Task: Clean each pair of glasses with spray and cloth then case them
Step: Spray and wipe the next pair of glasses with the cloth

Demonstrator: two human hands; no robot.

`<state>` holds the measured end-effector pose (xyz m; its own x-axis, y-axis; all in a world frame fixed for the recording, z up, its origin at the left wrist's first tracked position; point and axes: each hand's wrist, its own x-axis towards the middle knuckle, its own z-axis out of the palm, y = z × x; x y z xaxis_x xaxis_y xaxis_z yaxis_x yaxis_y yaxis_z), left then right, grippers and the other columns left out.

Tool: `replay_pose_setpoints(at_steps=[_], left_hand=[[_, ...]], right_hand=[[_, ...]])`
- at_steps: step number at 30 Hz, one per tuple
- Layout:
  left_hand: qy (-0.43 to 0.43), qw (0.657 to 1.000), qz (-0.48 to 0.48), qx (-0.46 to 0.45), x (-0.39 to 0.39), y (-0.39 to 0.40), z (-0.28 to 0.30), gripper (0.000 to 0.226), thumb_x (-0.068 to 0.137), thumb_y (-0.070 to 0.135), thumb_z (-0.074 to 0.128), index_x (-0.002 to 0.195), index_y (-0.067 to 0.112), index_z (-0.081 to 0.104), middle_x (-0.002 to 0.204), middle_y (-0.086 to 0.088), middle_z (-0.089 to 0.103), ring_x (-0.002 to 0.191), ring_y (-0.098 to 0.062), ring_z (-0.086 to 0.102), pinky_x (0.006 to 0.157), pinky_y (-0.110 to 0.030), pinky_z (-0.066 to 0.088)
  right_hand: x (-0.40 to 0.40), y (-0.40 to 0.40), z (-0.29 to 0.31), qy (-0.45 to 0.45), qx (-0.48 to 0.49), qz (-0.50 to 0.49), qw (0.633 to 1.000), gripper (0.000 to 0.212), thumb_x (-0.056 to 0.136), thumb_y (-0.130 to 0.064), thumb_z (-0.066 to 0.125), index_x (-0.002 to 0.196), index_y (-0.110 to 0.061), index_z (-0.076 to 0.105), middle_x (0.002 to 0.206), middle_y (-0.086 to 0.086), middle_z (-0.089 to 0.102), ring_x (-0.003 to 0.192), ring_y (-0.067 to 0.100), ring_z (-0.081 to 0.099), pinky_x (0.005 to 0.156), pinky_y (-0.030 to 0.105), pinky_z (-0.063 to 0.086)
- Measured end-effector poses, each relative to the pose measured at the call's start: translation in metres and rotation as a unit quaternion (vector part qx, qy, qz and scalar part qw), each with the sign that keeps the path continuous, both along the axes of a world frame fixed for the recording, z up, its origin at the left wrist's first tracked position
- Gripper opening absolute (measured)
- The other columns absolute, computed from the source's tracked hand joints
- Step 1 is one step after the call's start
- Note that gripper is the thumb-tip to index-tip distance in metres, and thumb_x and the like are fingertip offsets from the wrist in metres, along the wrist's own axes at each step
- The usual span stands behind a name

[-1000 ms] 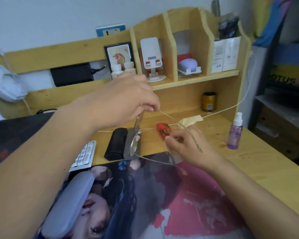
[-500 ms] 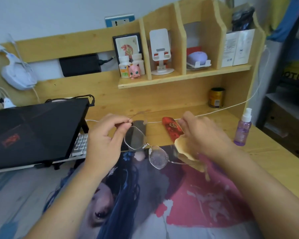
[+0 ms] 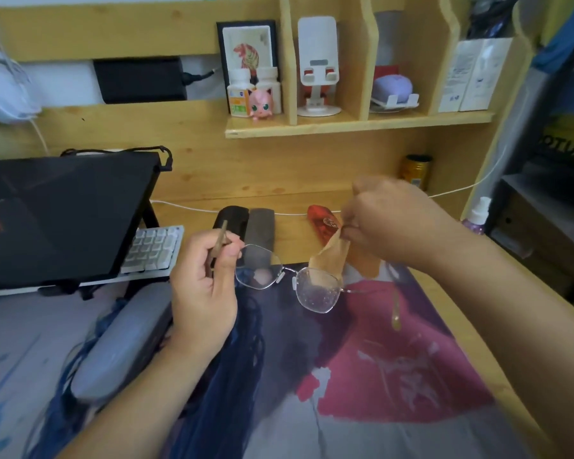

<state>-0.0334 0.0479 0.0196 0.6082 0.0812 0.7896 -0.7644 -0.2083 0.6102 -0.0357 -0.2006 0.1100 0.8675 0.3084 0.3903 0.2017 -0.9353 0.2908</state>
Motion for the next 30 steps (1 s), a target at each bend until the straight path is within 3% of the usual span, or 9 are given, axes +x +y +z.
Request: replay_pose_setpoints(at_steps=[4, 6, 8, 13, 17, 21, 25, 27, 30], left_hand=[[0.008, 1.0, -0.015, 0.026, 0.004, 0.005, -0.003, 0.01, 0.101, 0.004, 0.051, 0.098, 0.005, 0.061, 0.093, -0.007, 0.062, 0.09, -0.02, 0.063, 0.082, -0.034, 0.051], [0.005, 1.0, -0.011, 0.028, 0.005, 0.005, -0.002, 0.011, 0.101, 0.003, 0.051, 0.098, 0.0, 0.06, 0.093, -0.01, 0.062, 0.09, -0.019, 0.063, 0.083, -0.03, 0.049], [-0.004, 0.999, 0.0, 0.033, 0.004, 0.005, 0.0, 0.011, 0.1, 0.0, 0.05, 0.096, -0.002, 0.06, 0.093, -0.01, 0.062, 0.091, -0.016, 0.062, 0.084, -0.026, 0.047], [-0.042, 0.999, 0.001, 0.019, 0.0, 0.003, 0.004, 0.012, 0.102, 0.001, 0.05, 0.097, 0.005, 0.06, 0.093, -0.006, 0.061, 0.092, -0.013, 0.062, 0.083, -0.027, 0.049], [-0.102, 0.995, 0.001, -0.006, -0.005, 0.004, 0.009, 0.019, 0.103, 0.007, 0.048, 0.107, 0.024, 0.054, 0.098, 0.001, 0.059, 0.091, -0.021, 0.061, 0.082, -0.037, 0.05], [-0.137, 0.99, 0.019, 0.003, -0.003, 0.006, 0.01, 0.017, 0.101, -0.001, 0.045, 0.104, 0.013, 0.054, 0.101, 0.003, 0.055, 0.093, -0.015, 0.058, 0.079, -0.041, 0.05], [-0.159, 0.986, 0.027, 0.031, 0.004, 0.004, 0.005, 0.037, 0.096, -0.014, 0.041, 0.103, 0.02, 0.052, 0.104, 0.011, 0.052, 0.094, -0.019, 0.056, 0.079, -0.046, 0.049], [-0.169, 0.984, 0.023, 0.045, 0.007, 0.001, 0.004, 0.044, 0.094, -0.015, 0.04, 0.101, 0.028, 0.048, 0.102, 0.018, 0.049, 0.093, -0.021, 0.054, 0.078, -0.047, 0.048], [-0.16, 0.985, 0.013, 0.064, 0.009, -0.002, 0.003, 0.041, 0.091, -0.019, 0.039, 0.101, 0.02, 0.048, 0.098, 0.011, 0.049, 0.088, -0.027, 0.053, 0.074, -0.05, 0.047]], right_hand=[[0.006, -0.004, 0.007, -0.043, -0.026, 0.006, 0.999, 0.028, 0.087, -0.037, 0.059, 0.085, -0.015, 0.076, 0.104, 0.007, 0.054, 0.103, 0.032, 0.045, 0.078, 0.042, 0.042], [0.005, -0.004, 0.012, -0.082, -0.023, 0.016, 0.996, 0.03, 0.087, -0.039, 0.061, 0.083, -0.015, 0.079, 0.113, 0.011, 0.056, 0.112, 0.036, 0.045, 0.086, 0.049, 0.046], [0.001, -0.001, 0.018, -0.105, -0.024, 0.031, 0.994, 0.033, 0.089, -0.039, 0.061, 0.079, -0.012, 0.077, 0.103, 0.011, 0.056, 0.106, 0.037, 0.049, 0.083, 0.048, 0.046], [0.005, 0.007, 0.027, 0.107, 0.18, -0.096, 0.973, 0.048, 0.095, -0.055, 0.056, 0.066, -0.017, 0.051, 0.071, 0.003, 0.055, 0.068, 0.023, 0.055, 0.055, 0.033, 0.037], [0.006, 0.002, 0.018, 0.231, 0.489, -0.076, 0.838, 0.04, 0.088, -0.052, 0.07, 0.074, -0.016, 0.061, 0.067, 0.003, 0.059, 0.065, 0.018, 0.055, 0.062, 0.032, 0.041], [-0.001, -0.003, 0.005, 0.349, 0.703, 0.053, 0.617, 0.022, 0.077, -0.025, 0.075, 0.09, -0.011, 0.065, 0.078, 0.009, 0.065, 0.066, 0.018, 0.062, 0.059, 0.027, 0.053], [-0.004, -0.005, -0.028, 0.424, 0.771, 0.125, 0.458, 0.051, 0.066, -0.015, 0.087, 0.114, -0.009, 0.07, 0.119, 0.02, 0.061, 0.108, 0.031, 0.059, 0.091, 0.037, 0.054], [-0.005, -0.004, -0.041, 0.433, 0.785, 0.144, 0.419, 0.063, 0.058, -0.008, 0.09, 0.117, -0.008, 0.07, 0.118, 0.019, 0.064, 0.104, 0.031, 0.065, 0.096, 0.044, 0.052], [-0.004, 0.0, -0.051, 0.346, 0.828, 0.11, 0.427, 0.042, 0.068, -0.005, 0.076, 0.109, -0.006, 0.066, 0.095, 0.012, 0.067, 0.08, 0.022, 0.066, 0.079, 0.034, 0.058]])
